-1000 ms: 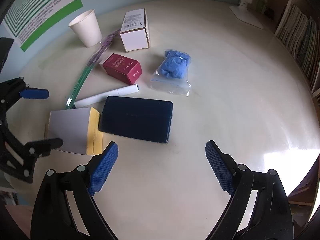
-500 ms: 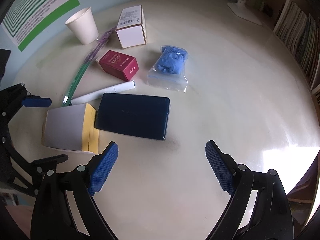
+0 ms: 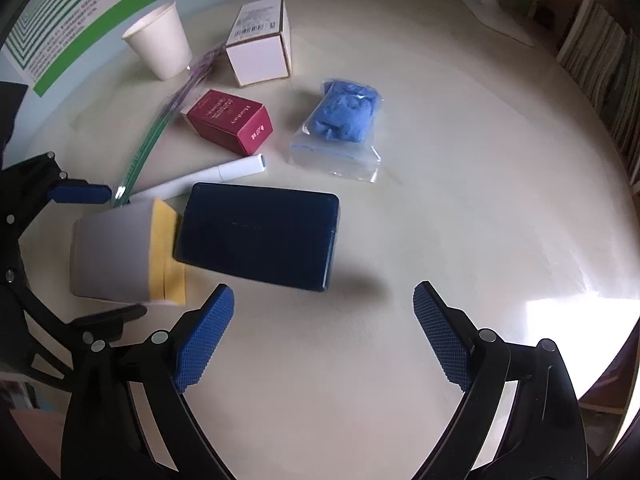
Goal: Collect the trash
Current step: 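Move the left gripper onto the white-yellow box and close it, then lift the white-yellow box with the left gripper while the right gripper approaches the dark blue box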
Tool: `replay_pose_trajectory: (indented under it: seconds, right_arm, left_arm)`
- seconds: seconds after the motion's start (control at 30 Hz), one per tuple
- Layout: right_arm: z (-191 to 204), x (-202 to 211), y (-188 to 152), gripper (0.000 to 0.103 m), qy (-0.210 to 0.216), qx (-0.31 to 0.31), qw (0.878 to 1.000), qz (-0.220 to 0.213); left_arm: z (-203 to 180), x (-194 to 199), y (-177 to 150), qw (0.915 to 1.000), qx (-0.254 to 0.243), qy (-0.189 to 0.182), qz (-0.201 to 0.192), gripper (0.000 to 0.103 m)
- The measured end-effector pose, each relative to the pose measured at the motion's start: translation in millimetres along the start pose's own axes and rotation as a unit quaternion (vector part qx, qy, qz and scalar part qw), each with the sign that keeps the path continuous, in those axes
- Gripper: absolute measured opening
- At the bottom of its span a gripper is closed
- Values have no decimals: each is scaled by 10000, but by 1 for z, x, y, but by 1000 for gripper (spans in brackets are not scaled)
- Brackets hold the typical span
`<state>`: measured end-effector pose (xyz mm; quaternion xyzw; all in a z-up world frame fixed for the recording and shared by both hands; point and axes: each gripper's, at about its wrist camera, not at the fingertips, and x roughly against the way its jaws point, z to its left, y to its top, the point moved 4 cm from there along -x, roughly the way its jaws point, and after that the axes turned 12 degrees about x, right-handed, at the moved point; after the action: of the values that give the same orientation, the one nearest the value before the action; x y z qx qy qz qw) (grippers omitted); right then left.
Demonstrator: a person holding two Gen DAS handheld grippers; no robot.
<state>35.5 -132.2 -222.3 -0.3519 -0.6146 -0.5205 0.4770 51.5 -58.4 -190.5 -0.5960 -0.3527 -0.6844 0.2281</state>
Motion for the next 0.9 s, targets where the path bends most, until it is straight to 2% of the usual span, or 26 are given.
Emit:
replay_pose_trajectory:
  seconds: [0.1, 0.13, 0.17, 0.2, 0.3, 0.43, 0.53, 0.67, 0.7, 0.73, 0.77, 0.9]
  right_arm:
    - [3, -3, 4, 87, -11, 71, 10000, -18]
    - [4, -5, 6, 83, 9, 99, 10000, 4]
    - [5, -6, 7, 75, -13, 109, 9999, 15]
    - [5, -6, 9, 72, -59, 125, 9999, 3]
    - [5, -7, 14, 69, -31, 118, 9999, -6]
    - [3, -9, 20, 69, 8, 174, 9998, 6]
    - [3, -10, 23, 68, 25, 183, 9998, 4]
    - [3, -12, 27, 78, 114, 124, 9999, 12]
    - [3, -12, 28, 86, 106, 129, 9999, -4]
    - [4, -12, 29, 90, 63, 165, 9998, -30]
    - [5, -12, 32, 90, 7, 225, 9997, -61]
    - [7, -20, 34, 91, -56, 411, 9991, 6]
  left_arm:
    - [-2, 4, 1, 9999, -67, 42, -101, 81]
    - [-3, 5, 2, 9999, -75, 16, -108, 73]
    - [-5, 5, 3, 9999, -50, -14, -96, 64]
    - [-3, 5, 4, 10000, -6, -52, -71, 64]
    - [-2, 6, 4, 9999, 84, -69, -78, 63]
    - [2, 7, 2, 9996, 260, -78, -69, 62]
    - [19, 4, 5, 9992, 372, -111, -46, 62]
    - [46, 6, -8, 9985, 542, -47, 24, 67]
    - [49, 7, -9, 9983, 578, -31, 22, 67]
    - [52, 6, -10, 9981, 617, 17, 20, 71]
    - [55, 7, -11, 9977, 669, 105, 10, 79]
    - [63, 6, -15, 9965, 827, 96, 25, 81]
